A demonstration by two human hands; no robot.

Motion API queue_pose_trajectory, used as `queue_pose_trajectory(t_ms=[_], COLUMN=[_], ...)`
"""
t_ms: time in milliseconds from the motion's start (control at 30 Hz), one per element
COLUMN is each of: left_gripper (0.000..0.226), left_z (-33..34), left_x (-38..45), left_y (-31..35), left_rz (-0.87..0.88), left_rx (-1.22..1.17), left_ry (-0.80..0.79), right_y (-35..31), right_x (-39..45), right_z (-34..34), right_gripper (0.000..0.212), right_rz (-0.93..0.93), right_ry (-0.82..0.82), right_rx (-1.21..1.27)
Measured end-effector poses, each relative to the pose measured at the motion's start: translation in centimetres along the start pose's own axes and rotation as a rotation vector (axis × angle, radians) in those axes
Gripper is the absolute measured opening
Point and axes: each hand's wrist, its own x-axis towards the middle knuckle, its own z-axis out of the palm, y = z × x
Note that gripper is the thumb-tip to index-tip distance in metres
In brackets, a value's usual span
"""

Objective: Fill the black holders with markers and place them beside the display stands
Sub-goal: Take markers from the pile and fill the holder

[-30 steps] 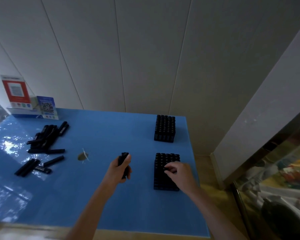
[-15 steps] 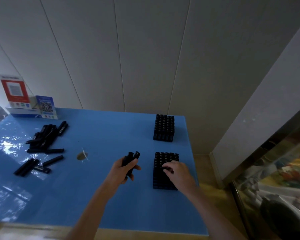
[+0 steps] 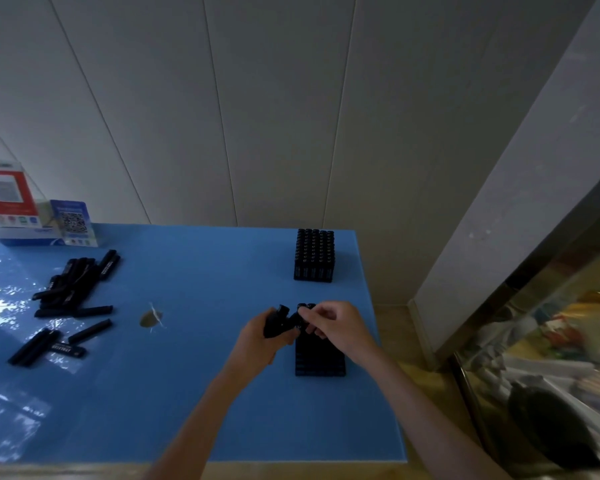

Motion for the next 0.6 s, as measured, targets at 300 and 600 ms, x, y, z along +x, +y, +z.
queue_pose_trajectory(t_ms=[300, 600], left_gripper=[0.023, 0.019], left_z=[0.6, -2.1], left_x=[0.1, -0.1], left_y=[-0.1, -1.3], left_rz=[-0.035, -0.211], left_rx=[0.014, -0.356], left_ry=[-0.016, 0.148], right_y=[0.5, 2.8], right_x=[-0.3, 0.2], right_z=[-0.8, -2.7], right_gripper=[0.019, 0.013], right_rz=[0.146, 0.106], right_ry=[-0.060, 0.114], right_rx=[0.173, 0.065])
